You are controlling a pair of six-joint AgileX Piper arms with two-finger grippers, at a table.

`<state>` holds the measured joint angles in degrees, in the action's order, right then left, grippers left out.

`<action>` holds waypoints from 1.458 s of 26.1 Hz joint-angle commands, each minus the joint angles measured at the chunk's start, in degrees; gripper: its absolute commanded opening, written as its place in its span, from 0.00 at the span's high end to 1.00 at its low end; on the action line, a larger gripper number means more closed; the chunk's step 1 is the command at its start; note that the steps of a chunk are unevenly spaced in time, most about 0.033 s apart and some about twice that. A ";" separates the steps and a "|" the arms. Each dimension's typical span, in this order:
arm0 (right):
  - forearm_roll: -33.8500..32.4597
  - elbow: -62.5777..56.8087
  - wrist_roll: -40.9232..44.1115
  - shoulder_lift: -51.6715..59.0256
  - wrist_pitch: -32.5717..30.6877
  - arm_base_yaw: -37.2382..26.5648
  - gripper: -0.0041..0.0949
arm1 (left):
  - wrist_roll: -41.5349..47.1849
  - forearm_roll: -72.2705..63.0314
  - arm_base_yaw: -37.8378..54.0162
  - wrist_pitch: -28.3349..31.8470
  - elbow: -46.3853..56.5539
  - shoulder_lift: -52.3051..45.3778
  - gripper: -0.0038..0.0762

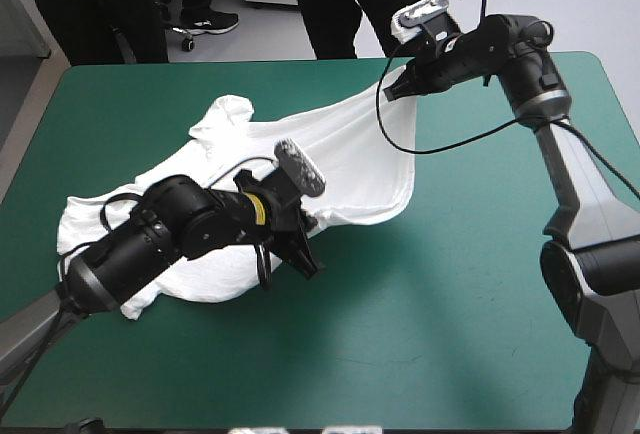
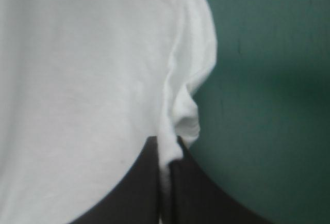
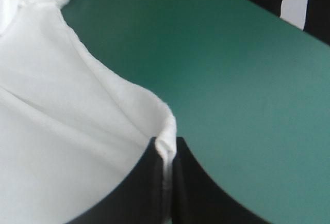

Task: Fold the cloth

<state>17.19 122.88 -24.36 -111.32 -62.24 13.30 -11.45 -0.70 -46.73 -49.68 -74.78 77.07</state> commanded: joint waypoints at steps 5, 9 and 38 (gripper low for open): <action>-1.61 1.76 1.39 14.20 2.37 -0.67 0.98 | 6.51 13.40 -0.06 -0.93 -20.16 -2.33 0.97; -4.53 1.76 2.90 19.59 2.37 -0.67 0.98 | 7.54 17.99 -0.06 -0.34 -26.64 -2.23 0.97; -14.89 6.60 10.35 48.74 13.48 -0.67 0.98 | 0.94 12.51 -0.06 2.09 -63.26 -6.23 0.97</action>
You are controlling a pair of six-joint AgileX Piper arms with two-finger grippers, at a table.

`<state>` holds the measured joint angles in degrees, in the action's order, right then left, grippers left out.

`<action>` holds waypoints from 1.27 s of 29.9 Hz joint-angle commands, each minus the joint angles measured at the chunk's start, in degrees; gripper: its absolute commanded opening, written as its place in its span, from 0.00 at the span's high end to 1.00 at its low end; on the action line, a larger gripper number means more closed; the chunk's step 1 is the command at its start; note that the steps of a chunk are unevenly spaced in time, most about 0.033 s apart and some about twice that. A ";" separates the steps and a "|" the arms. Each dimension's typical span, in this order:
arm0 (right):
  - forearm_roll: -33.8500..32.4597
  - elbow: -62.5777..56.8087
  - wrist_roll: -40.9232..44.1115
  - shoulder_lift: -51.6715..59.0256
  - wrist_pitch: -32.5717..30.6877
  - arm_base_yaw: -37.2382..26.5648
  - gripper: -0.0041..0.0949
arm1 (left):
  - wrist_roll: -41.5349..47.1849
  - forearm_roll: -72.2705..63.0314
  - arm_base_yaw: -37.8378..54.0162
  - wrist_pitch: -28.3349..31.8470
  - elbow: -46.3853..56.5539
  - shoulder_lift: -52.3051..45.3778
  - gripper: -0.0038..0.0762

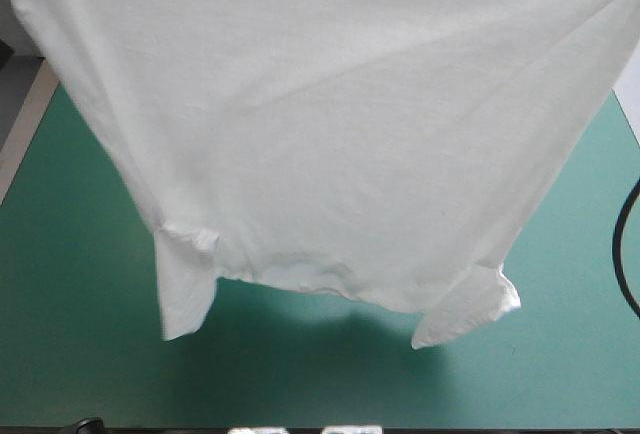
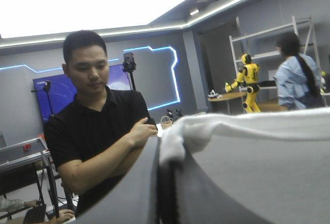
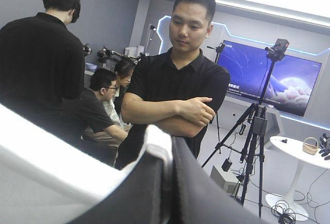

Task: Fold the cloth

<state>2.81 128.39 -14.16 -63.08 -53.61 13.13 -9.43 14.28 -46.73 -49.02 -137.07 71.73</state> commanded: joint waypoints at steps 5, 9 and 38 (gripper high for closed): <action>-0.51 0.98 0.52 0.07 4.94 -0.50 0.98 | -0.09 -1.97 -0.06 -4.10 -0.73 -0.62 0.97; -0.76 0.90 2.44 -3.01 7.18 -0.50 0.98 | 7.75 11.04 -0.06 -3.60 -0.65 2.81 0.97; 6.93 29.44 7.44 -38.18 21.14 -10.31 0.98 | -10.92 -35.14 31.86 34.50 -14.13 30.48 0.96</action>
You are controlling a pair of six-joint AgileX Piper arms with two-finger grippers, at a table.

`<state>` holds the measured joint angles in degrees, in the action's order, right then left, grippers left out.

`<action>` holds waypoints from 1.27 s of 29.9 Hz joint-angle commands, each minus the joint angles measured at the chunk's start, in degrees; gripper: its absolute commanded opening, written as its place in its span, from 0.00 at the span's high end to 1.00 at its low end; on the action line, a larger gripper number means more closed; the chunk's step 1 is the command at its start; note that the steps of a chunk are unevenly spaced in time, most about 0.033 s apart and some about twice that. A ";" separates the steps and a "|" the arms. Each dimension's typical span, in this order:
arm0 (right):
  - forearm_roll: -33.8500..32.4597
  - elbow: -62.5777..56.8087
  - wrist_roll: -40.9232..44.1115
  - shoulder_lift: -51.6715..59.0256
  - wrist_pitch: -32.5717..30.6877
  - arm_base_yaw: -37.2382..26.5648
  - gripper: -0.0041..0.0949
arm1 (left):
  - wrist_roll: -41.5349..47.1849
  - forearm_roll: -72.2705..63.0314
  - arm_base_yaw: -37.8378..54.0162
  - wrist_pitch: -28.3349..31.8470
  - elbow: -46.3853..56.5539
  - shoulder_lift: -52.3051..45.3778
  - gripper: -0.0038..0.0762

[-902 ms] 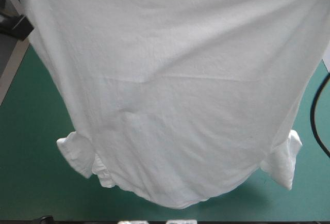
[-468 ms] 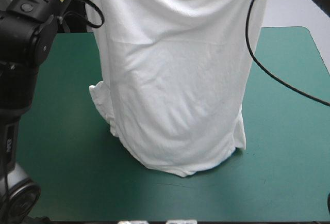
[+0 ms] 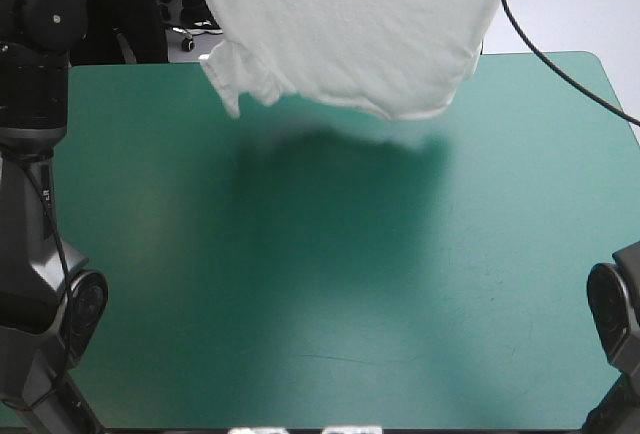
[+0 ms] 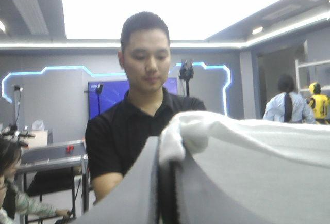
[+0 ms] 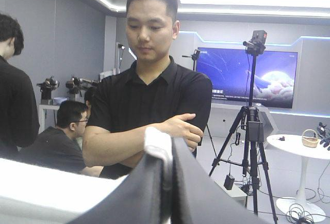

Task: Fold the cloth

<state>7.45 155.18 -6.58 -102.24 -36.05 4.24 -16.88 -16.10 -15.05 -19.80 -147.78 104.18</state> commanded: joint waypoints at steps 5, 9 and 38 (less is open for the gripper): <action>1.75 2.44 -1.04 -1.38 -4.17 -1.42 0.98 | -4.37 -5.35 0.28 -3.01 -1.92 0.03 0.96; 1.98 -6.04 -1.04 -2.01 -11.24 -1.42 0.98 | -4.26 -5.35 0.28 -6.49 6.02 0.65 0.96; 9.18 -64.05 -13.69 5.58 -35.38 0.02 0.98 | 5.26 -1.09 0.17 -30.24 71.88 -16.31 0.97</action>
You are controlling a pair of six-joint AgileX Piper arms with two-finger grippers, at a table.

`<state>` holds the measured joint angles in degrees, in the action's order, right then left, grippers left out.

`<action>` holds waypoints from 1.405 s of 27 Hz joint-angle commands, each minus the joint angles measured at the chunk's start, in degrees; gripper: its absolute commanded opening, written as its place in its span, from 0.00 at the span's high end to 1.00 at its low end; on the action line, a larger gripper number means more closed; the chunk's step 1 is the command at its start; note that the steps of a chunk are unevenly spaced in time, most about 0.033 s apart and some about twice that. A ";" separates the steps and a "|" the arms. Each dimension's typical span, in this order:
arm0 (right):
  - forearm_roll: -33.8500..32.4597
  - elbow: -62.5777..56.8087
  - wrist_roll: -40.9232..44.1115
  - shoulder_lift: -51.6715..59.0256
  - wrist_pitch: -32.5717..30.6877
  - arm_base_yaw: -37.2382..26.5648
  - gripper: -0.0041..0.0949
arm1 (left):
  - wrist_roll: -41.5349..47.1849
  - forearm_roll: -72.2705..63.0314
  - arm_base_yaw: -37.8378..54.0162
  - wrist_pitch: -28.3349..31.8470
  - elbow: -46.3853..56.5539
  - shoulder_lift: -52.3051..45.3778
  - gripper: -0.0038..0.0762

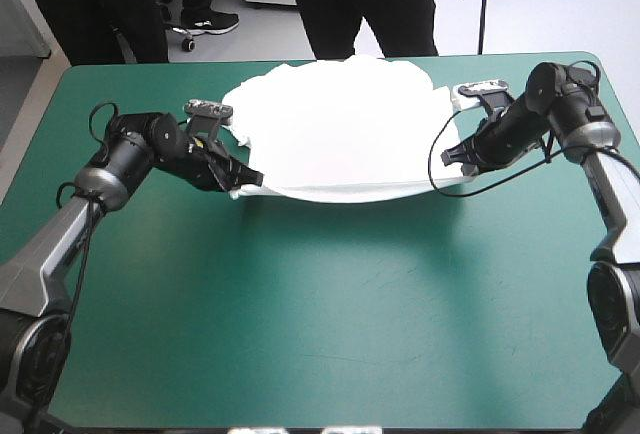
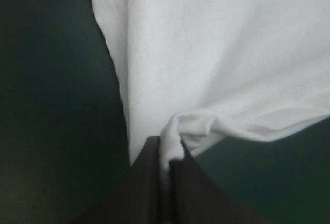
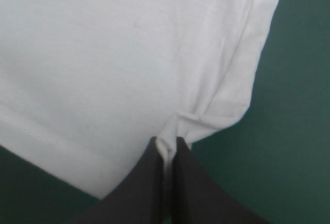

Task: Fold the cloth

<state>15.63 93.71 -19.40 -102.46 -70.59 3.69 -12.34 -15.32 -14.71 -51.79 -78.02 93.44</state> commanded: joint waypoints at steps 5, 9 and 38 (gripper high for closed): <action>0.65 -13.31 -0.88 11.71 -0.84 2.83 0.98 | 1.62 -2.34 -0.30 2.44 11.23 -12.67 0.97; 0.71 -21.27 -0.88 15.36 -0.84 4.29 0.98 | 1.76 -2.56 -0.37 2.98 18.47 -17.86 0.97; 1.71 -54.25 2.66 34.43 -1.18 7.92 0.98 | 6.74 -1.80 -6.50 -1.54 45.53 -38.67 0.97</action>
<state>16.77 38.66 -16.72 -69.44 -68.87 11.60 -6.37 -16.29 -21.00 -53.47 -31.77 55.54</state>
